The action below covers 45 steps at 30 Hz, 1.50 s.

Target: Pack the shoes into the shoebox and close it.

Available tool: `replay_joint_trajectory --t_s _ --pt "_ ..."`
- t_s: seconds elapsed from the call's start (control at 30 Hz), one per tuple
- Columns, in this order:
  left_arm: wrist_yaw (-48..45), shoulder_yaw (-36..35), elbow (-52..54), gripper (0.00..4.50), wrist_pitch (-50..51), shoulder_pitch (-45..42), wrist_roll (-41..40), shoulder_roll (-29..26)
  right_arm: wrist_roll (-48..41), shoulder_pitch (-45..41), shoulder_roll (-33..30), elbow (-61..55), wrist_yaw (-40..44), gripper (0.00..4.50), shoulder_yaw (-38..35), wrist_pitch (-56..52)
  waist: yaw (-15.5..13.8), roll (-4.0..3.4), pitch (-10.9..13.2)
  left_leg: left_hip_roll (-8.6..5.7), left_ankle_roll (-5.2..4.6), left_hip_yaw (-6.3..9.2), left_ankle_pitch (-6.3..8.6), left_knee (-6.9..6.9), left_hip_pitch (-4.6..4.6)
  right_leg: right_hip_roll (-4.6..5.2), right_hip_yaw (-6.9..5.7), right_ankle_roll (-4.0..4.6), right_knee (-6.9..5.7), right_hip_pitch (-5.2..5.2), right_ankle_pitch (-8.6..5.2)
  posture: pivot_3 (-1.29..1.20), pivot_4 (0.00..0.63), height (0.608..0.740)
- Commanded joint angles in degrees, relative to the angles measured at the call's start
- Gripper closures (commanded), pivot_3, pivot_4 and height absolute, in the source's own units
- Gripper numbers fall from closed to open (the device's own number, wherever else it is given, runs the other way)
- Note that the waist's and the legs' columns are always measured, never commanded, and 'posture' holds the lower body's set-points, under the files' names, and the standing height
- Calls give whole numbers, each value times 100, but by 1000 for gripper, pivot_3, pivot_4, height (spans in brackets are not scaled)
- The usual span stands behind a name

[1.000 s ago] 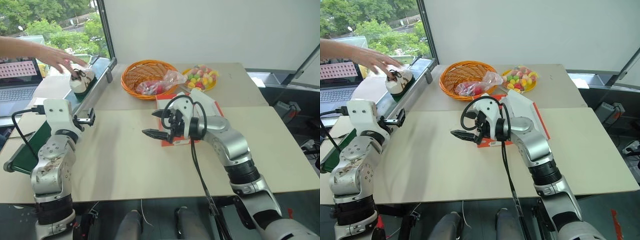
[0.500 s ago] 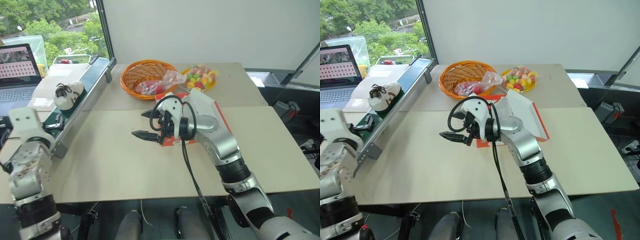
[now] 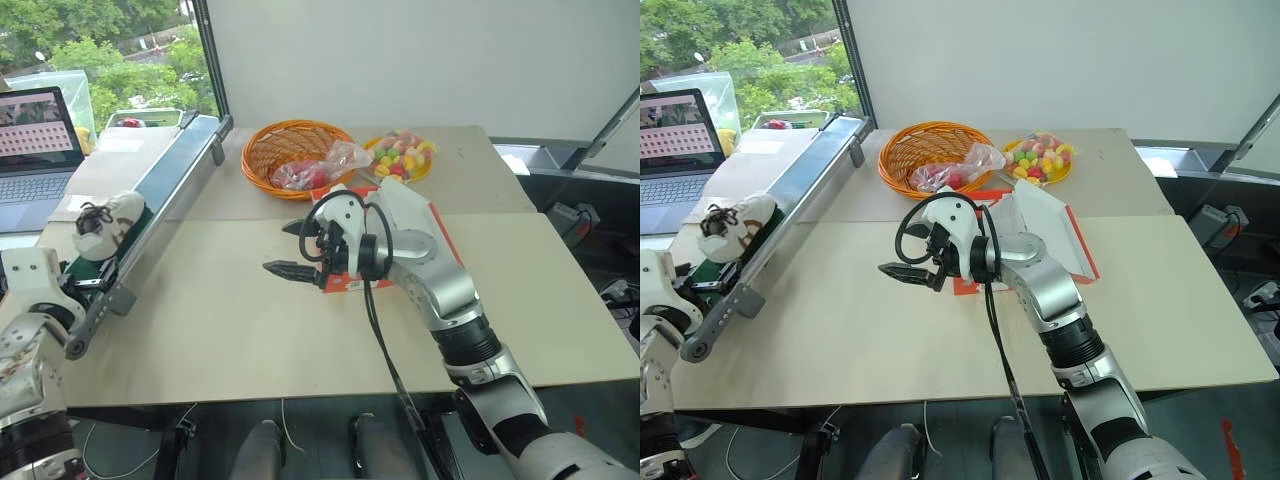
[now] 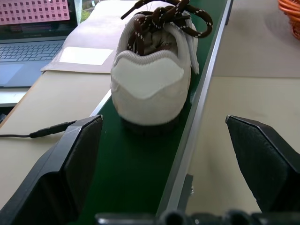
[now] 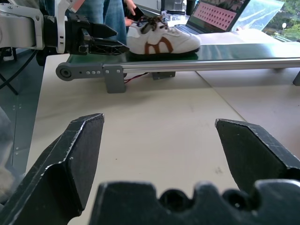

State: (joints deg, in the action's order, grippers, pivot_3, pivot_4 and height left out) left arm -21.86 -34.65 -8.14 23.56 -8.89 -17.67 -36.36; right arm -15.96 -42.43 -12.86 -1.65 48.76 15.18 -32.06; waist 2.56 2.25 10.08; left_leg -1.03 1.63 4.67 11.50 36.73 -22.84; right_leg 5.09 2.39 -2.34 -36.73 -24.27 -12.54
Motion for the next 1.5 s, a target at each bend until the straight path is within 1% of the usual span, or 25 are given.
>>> replay_joint_trajectory --t_s 0.03,0.23,0.27,0.3,0.43,0.5,0.57,0.6,0.7,0.8,0.93,1.07,1.17,1.23,1.33,1.4,1.5 --pt "33 -140 -154 0 -279 8 89 -272 -39 -142 -22 -223 39 48 -36 128 3 0 0 0 0 0 0 0 0 0 0 0 0 0 0 0 150 740" --pt "119 -66 -389 0 -103 53 52 -260 16 -151 -54 -222 44 48 8 156 -3 0 0 0 1 -1 1 0 0 2 0 0 1 0 0 0 150 740" --pt "75 -74 -363 515 -74 54 -41 -201 31 -157 -69 -232 47 0 18 162 -3 0 0 0 1 -1 1 0 0 1 0 0 1 0 0 0 150 740" --pt "28 -78 -313 653 -50 58 -137 -139 37 -168 -77 -243 43 0 19 159 -4 0 0 0 1 -1 1 0 0 2 0 0 0 0 0 0 150 740" --pt "50 -74 -83 2105 125 37 -414 88 43 -226 -110 -310 34 0 -13 106 -75 -1 0 -1 2 2 0 0 2 4 -4 0 -2 3 0 0 150 740" --pt "80 -65 107 2641 291 -5 -564 201 62 -239 -128 -334 43 0 -17 92 -105 -1 0 -2 4 2 -1 0 4 6 -5 1 -2 6 1 0 150 740" --pt "125 -12 442 3080 485 -76 -715 303 44 -244 -144 -359 40 0 -31 64 -158 0 0 -3 4 2 -1 0 5 6 -6 1 -2 7 1 0 150 740" --pt "155 63 781 3200 582 -149 -850 397 -19 -247 -124 -373 20 0 -81 12 -183 0 0 -3 4 3 -1 0 5 6 -7 1 -2 7 0 0 150 740" --pt "38 360 1668 3200 687 -252 -1070 466 -445 -242 100 -400 -149 0 -454 -331 -229 11 0 -6 6 9 -2 2 -4 10 -14 1 4 10 1 0 150 740" --pt "91 589 2256 3200 621 -503 -1121 443 -1204 -353 495 -332 -555 0 -1197 -907 -166 32 2 -1 8 10 -3 2 -9 4 -12 6 4 2 5 0 150 740" --pt "375 1006 2821 3200 712 -850 -1101 659 -1712 -536 755 -170 -1154 0 -1801 -1493 -75 30 3 0 10 4 -1 -4 -1 4 -6 10 2 0 7 0 150 740" --pt "490 1843 2980 3200 532 -1133 -816 1084 -2542 -945 1221 231 -2068 0 -2846 -1796 -12 29 3 0 9 2 -1 -9 0 3 -6 10 2 1 7 0 150 740" --pt "522 2210 2941 3200 441 -1306 -673 1299 -2844 -1204 1350 523 -2565 0 -3323 -1786 1 28 3 0 9 0 -2 -9 -2 -1 -4 10 -1 -2 7 0 150 740" --pt "554 2417 2945 3200 414 -1441 -616 1446 -3011 -1277 1366 604 -2760 0 -3466 -1815 -8 27 4 0 9 0 -2 -9 -4 0 -4 10 1 -2 7 0 150 740" --pt "644 2716 3039 3200 446 -1662 -627 1780 -3080 -1252 1343 593 -2896 0 -3437 -1818 -7 27 4 -1 7 -1 0 -9 -8 1 -4 10 4 -2 6 0 150 740" --pt "564 2996 3084 3200 436 -1682 -523 1878 -3074 -1224 1330 590 -2937 0 -3396 -1799 1 27 4 -2 7 -2 0 -9 -10 2 -4 9 7 -2 6 0 150 740" --pt "546 3121 3136 3200 522 -1752 -586 2024 -3118 -1222 1314 612 -2988 0 -3383 -1760 21 25 5 -1 3 -4 2 -9 -9 0 -2 9 6 -3 6 0 150 740"
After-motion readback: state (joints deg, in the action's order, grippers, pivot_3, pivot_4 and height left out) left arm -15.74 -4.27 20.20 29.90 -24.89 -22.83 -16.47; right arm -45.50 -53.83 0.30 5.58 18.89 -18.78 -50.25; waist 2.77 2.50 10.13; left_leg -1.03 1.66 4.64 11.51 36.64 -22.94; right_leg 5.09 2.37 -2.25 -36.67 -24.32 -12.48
